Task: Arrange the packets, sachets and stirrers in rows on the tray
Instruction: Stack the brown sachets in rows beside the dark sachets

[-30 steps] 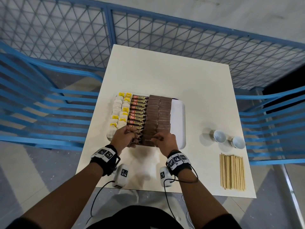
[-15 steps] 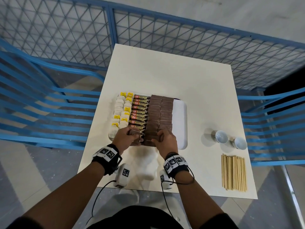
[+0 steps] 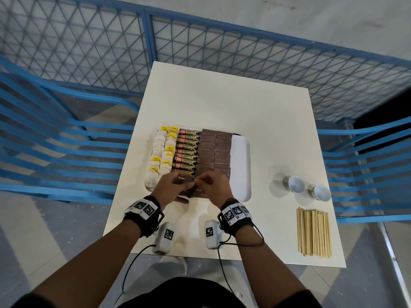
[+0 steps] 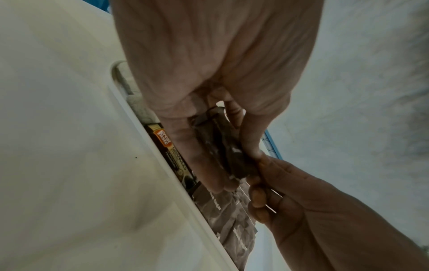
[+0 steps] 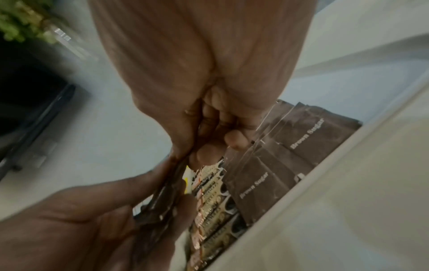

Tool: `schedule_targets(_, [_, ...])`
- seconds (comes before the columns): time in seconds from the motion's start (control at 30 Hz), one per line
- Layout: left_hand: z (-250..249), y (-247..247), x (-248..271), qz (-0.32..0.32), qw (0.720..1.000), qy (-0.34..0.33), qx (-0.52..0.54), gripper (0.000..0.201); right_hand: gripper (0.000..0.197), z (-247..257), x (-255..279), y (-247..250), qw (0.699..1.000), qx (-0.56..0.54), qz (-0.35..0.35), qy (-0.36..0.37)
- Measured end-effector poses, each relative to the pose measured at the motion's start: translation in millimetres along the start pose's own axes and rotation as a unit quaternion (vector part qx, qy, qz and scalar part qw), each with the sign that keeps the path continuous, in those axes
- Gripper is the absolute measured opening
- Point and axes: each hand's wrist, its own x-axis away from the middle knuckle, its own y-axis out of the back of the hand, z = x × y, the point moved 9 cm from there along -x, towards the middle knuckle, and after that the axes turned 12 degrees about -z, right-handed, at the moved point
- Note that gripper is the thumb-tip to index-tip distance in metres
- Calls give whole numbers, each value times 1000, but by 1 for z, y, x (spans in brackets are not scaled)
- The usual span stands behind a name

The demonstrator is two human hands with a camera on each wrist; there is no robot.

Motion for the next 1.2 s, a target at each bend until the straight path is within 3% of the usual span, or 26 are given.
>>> schedule_targets(0.2, [-7,8,-3,-54,998,-35,-19,5,8,-1,1,-1,999,-37,14,-7])
schedule_targets(0.47, [-2,5,-2,-33,999,-22,-11,19,10,-10,-2,16,993,-91,-47,-61])
schedule_targets(0.67, [-5,7,-10,-37,998,-39,-31,18,14,-10,-9,14,999,7,-3,-47])
schedule_targets(0.83, [-2,15,-22,-88,996,-23,-20,24,19,-33,-16,30,988,13,-96,-123])
schedule_targets(0.97, [7,18,-27,-87,996,-10,-10,33,18,-40,-12,26,984,46,-95,-140])
schedule_targets(1.2, [11,20,-30,-77,997,-1,-1,31,14,-40,-9,25,980,68,-116,-150])
